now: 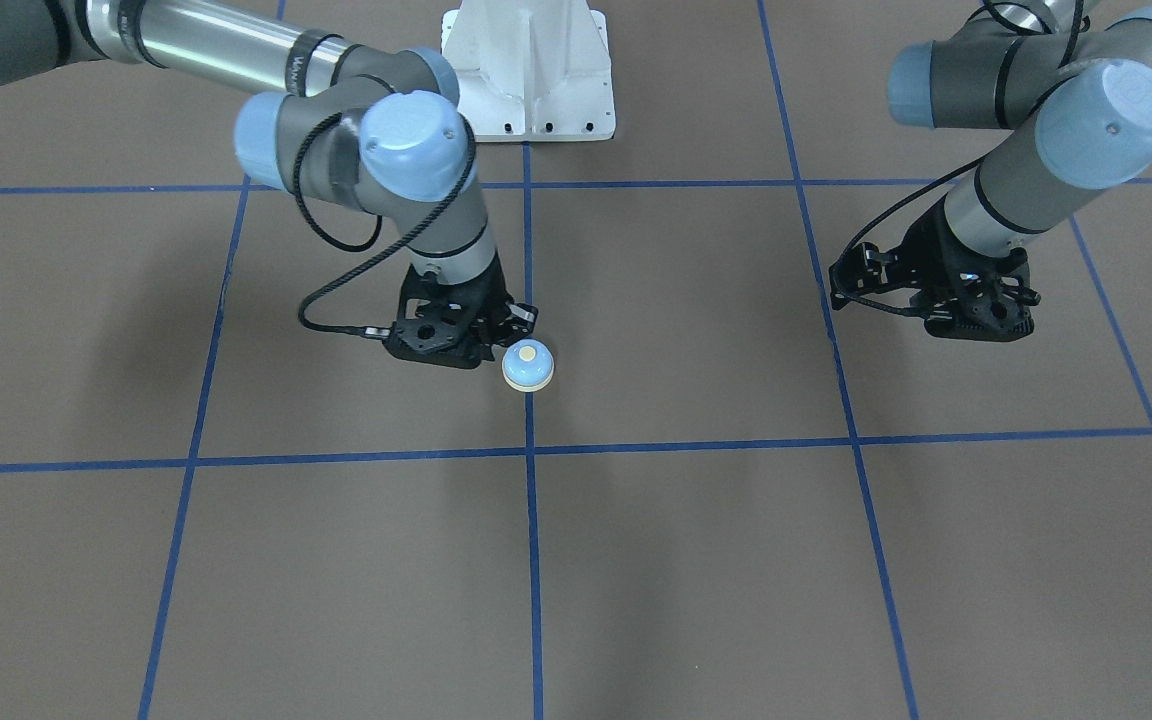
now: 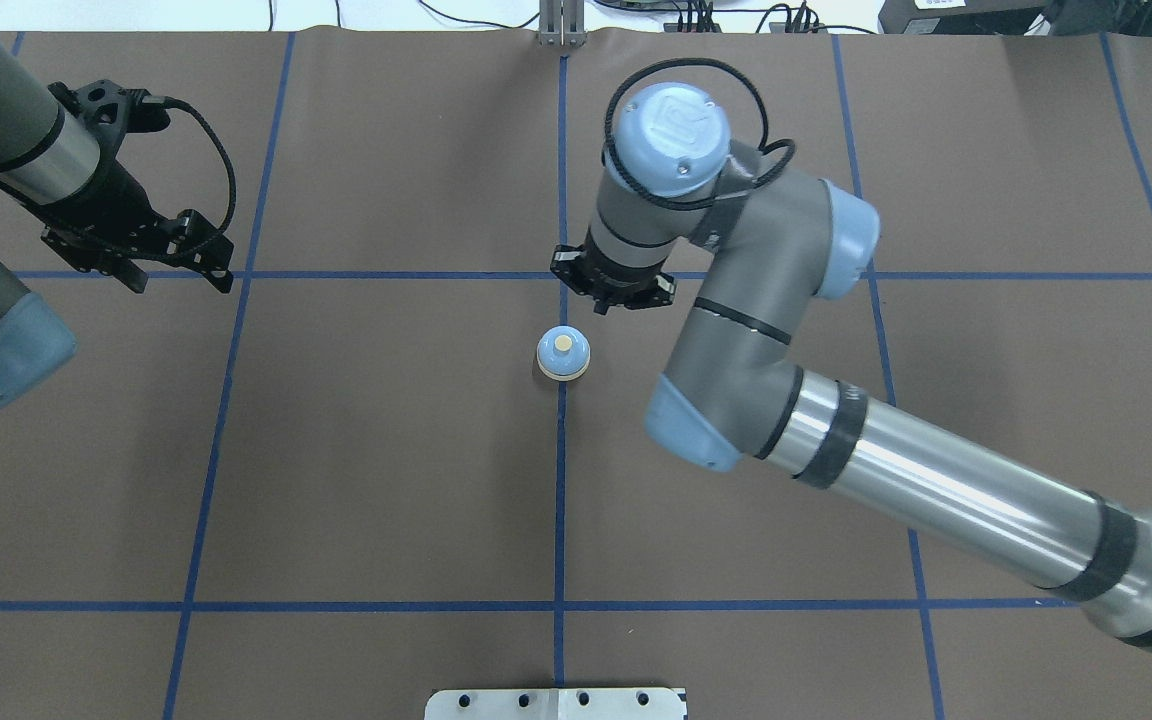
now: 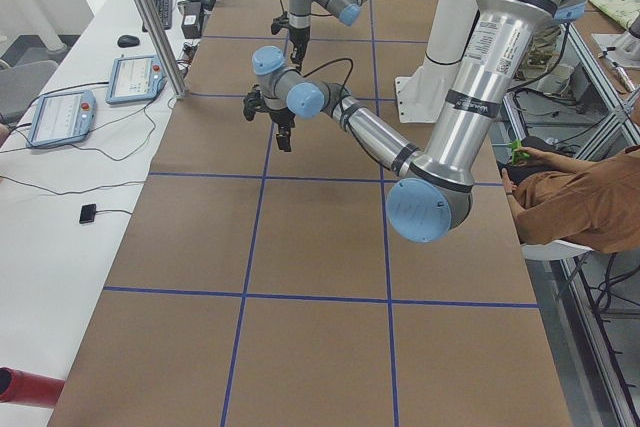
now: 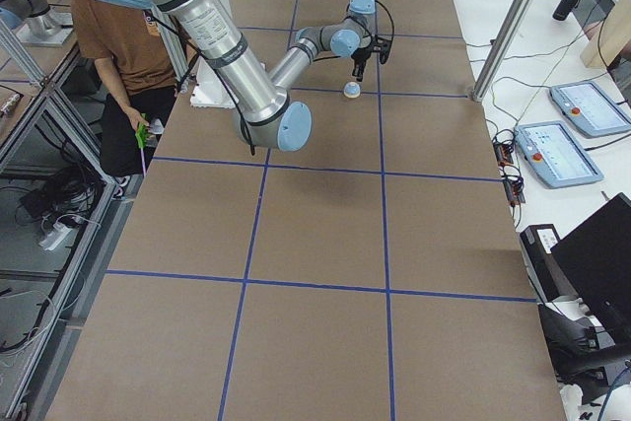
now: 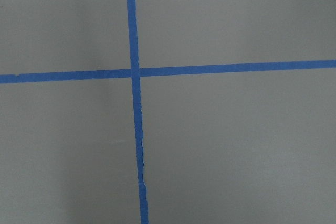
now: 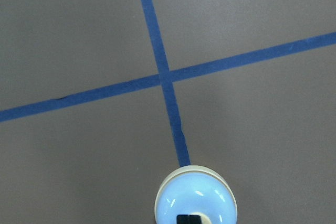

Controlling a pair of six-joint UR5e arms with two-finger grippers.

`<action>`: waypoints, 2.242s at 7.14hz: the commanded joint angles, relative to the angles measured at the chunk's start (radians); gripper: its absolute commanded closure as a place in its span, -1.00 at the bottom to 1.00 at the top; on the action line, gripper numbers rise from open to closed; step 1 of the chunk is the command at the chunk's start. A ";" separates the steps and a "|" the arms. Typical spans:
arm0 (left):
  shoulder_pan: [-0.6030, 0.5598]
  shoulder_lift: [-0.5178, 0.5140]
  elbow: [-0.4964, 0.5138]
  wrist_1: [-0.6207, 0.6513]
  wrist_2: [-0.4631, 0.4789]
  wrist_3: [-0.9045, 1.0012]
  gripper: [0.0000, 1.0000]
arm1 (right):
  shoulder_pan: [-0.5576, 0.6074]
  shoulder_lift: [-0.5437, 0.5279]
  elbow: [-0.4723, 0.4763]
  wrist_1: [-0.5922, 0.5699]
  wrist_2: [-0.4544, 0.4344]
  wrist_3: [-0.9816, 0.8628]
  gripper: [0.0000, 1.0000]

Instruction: Place and press bell with both arms

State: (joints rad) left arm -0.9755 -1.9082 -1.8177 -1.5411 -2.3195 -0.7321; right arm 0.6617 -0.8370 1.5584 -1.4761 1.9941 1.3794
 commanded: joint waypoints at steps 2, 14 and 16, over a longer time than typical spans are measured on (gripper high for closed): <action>-0.116 0.147 -0.031 -0.005 -0.011 0.254 -0.97 | 0.255 -0.394 0.274 0.000 0.159 -0.382 1.00; -0.601 0.331 0.221 -0.007 -0.073 0.990 -0.99 | 0.831 -0.763 0.117 0.010 0.400 -1.392 -1.00; -0.601 0.333 0.216 -0.010 -0.073 0.896 -0.99 | 0.831 -0.764 0.117 0.011 0.397 -1.392 -1.00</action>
State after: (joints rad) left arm -1.5769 -1.5767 -1.5997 -1.5492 -2.3930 0.2028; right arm 1.4925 -1.6007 1.6755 -1.4653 2.3927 -0.0122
